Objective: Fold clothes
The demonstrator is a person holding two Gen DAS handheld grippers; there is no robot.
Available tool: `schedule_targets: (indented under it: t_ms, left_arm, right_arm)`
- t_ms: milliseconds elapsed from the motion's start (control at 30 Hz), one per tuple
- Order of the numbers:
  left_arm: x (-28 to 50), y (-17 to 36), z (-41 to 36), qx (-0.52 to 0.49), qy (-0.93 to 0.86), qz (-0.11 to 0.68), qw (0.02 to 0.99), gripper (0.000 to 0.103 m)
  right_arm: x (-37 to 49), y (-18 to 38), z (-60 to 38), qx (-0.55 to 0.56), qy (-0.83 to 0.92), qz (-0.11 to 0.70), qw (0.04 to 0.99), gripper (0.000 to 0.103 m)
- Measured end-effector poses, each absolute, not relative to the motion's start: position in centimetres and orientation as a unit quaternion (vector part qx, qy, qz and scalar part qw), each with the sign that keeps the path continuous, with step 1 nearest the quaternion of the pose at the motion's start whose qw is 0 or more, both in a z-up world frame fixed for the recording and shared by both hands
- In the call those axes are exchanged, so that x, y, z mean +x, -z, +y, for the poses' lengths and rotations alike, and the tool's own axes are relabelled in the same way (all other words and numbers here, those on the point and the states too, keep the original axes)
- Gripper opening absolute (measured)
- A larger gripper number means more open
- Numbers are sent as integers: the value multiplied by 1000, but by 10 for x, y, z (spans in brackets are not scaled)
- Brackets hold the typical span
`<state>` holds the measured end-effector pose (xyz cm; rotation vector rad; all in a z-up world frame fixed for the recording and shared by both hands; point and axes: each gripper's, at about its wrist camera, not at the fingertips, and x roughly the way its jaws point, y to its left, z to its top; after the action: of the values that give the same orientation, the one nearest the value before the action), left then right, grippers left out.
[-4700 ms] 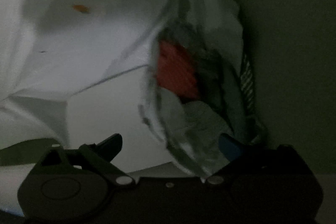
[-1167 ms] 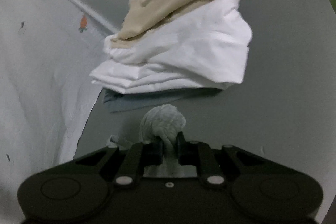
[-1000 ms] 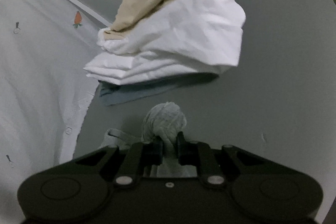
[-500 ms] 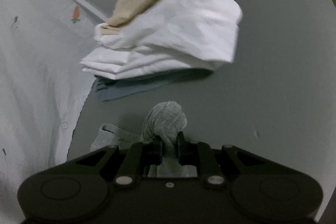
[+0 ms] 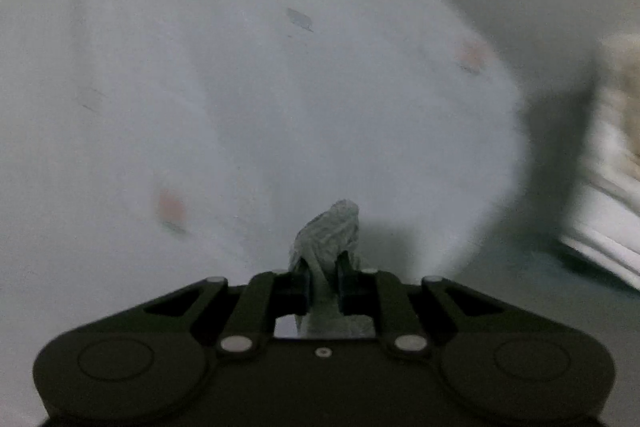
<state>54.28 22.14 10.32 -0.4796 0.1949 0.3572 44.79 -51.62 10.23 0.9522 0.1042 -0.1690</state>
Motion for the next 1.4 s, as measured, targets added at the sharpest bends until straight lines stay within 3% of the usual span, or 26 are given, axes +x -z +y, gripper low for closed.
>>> schedule_targets:
  t_ms: [133, 267, 400, 600, 767, 900, 1200, 1333, 1367, 1400]
  left_arm:
    - [488, -182, 227, -196, -171, -9, 965, 0]
    - [413, -183, 234, -209, -188, -37, 959, 0]
    - [354, -120, 229, -235, -215, 22, 948, 0]
    - [306, 36, 211, -262, -290, 223, 893, 0]
    - [291, 155, 202, -219, -325, 374, 840, 0]
    - [278, 169, 206, -210, -328, 394, 832, 1]
    - [270, 171, 199, -228, -333, 396, 825, 1]
    - [265, 176, 196, -241, -339, 387, 822, 6]
    - [265, 175, 197, -244, -340, 385, 823, 6]
    - [266, 173, 199, -247, -340, 382, 823, 6]
  right_arm:
    - [411, -139, -519, 435, 47, -7, 899, 12]
    - [363, -152, -524, 407, 35, -39, 912, 12]
    - [321, -101, -534, 412, 67, 14, 909, 13]
    - [260, 41, -537, 450, 207, 166, 853, 13]
    - [231, 134, -539, 450, 289, 265, 802, 13]
    - [217, 156, -542, 485, 294, 254, 783, 13]
    - [213, 139, -543, 464, 295, 238, 801, 13]
    - [216, 153, -547, 460, 320, 281, 779, 24]
    - [214, 158, -547, 467, 324, 279, 774, 29]
    - [213, 161, -548, 475, 330, 272, 769, 44]
